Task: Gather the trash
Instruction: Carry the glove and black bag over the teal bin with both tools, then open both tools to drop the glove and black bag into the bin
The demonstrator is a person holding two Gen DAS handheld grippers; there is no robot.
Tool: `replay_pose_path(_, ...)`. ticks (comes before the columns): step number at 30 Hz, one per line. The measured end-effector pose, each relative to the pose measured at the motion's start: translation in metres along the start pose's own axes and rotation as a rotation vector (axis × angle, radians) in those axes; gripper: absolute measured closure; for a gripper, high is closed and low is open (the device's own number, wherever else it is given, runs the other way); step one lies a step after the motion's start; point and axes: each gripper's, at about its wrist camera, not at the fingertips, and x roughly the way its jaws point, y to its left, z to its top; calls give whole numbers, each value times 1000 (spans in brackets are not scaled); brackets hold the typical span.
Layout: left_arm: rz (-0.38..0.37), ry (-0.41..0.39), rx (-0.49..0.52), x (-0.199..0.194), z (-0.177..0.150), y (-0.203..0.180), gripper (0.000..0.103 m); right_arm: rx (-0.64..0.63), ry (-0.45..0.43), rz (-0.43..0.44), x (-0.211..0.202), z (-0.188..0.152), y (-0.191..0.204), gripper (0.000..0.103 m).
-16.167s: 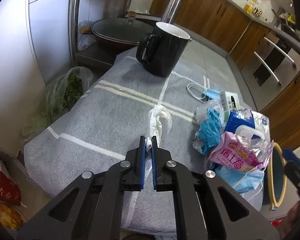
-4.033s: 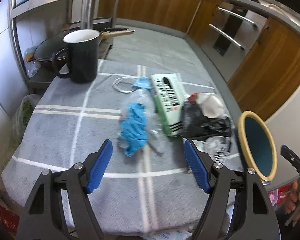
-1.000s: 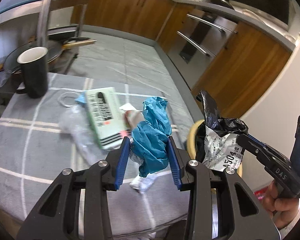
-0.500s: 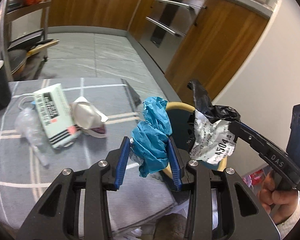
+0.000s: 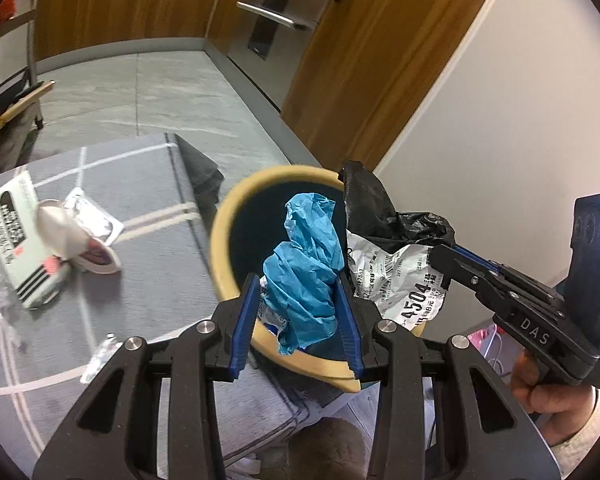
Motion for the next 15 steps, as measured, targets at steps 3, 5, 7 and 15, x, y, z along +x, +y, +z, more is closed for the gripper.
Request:
replay_pose_path(3, -13, 33, -10, 16, 1, -2, 66, 9, 18, -23, 3, -3, -6, 93)
replay_pose_path(5, -21, 47, -17, 23, 1, -3, 66, 16, 33, -37, 6, -6, -9, 93)
replay_pose_path(7, -29, 61, -15, 32, 0, -6, 66, 20, 48, -48, 9, -7, -11, 93)
replay_pose_path(15, -20, 101, -19, 55, -2, -2, 65, 35, 129, -78, 24, -16, -17, 93)
